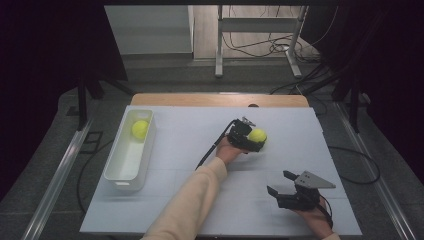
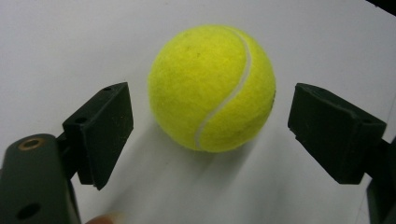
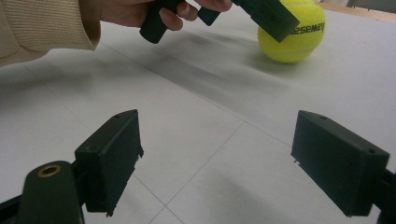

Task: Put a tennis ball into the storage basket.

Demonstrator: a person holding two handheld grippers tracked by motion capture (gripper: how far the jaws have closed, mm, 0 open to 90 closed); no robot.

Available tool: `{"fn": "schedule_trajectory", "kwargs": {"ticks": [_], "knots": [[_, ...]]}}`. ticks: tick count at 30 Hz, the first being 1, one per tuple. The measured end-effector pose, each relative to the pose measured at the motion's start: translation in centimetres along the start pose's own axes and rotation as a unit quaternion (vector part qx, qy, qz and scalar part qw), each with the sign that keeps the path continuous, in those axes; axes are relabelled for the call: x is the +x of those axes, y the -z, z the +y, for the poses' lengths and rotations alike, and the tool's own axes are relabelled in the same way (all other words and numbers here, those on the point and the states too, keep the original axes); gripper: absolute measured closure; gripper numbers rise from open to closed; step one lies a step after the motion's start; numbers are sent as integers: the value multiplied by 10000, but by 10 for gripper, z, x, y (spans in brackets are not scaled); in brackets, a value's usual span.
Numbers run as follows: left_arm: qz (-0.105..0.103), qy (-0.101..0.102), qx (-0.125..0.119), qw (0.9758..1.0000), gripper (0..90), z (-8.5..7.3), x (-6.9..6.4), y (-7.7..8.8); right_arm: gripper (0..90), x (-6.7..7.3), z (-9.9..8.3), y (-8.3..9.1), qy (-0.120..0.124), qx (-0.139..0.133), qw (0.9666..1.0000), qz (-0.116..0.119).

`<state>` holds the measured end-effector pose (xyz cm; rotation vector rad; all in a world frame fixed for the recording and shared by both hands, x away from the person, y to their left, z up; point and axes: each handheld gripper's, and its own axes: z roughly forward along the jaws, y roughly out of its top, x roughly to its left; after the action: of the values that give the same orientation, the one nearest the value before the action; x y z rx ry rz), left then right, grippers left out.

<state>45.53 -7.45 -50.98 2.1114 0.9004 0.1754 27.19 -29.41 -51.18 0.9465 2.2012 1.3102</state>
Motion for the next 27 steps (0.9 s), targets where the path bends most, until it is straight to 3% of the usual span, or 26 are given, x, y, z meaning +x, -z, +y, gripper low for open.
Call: {"fn": "schedule_trajectory", "kwargs": {"ticks": [14,19,27], "knots": [[22,-9,91,10000,152,5,0,-16,164,-1,0,0,-24,-7,10000,7],[9,-73,66,10000,246,5,-1,-17,164,-2,0,1,-31,-19,10000,4],[39,-174,155,9997,265,6,-2,-14,164,-1,0,1,-28,-16,10000,-1]]}}
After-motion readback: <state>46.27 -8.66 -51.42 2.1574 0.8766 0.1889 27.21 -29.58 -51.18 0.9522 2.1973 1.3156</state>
